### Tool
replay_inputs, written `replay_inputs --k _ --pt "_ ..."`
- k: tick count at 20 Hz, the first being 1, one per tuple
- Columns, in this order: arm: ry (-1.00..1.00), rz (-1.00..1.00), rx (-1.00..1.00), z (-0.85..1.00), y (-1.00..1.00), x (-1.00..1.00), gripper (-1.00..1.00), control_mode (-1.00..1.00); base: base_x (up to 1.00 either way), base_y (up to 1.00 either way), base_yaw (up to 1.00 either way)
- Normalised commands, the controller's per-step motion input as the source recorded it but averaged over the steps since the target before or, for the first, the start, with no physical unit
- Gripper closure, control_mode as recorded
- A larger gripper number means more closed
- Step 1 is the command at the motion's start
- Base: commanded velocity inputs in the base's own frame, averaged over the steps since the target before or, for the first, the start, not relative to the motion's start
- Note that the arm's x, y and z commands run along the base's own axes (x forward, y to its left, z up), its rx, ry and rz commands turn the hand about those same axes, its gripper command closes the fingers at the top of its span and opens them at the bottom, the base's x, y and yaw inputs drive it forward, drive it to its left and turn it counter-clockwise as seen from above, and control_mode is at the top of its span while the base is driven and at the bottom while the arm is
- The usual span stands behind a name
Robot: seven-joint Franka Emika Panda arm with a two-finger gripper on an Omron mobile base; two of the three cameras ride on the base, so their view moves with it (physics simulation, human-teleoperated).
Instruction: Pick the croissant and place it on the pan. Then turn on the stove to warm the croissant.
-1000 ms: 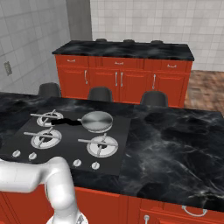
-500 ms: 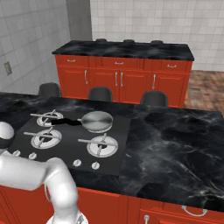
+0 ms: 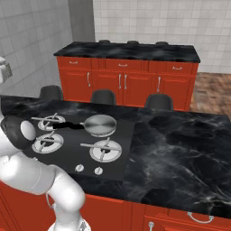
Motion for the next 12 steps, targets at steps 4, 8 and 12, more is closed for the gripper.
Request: replay_inputs --k 4,8,12 --pt "-0.05 0.00 -0.02 0.45 -1.00 -0.38 1.00 -1.00 0.00 0.00 0.00" --pt "-0.04 0.00 0.00 0.11 -1.00 -0.45 1.00 -1.00 0.00 0.00 0.00" --pt "-0.05 0.01 0.00 -0.49 -1.00 -0.31 1.00 -1.00 0.00 0.00 0.00"
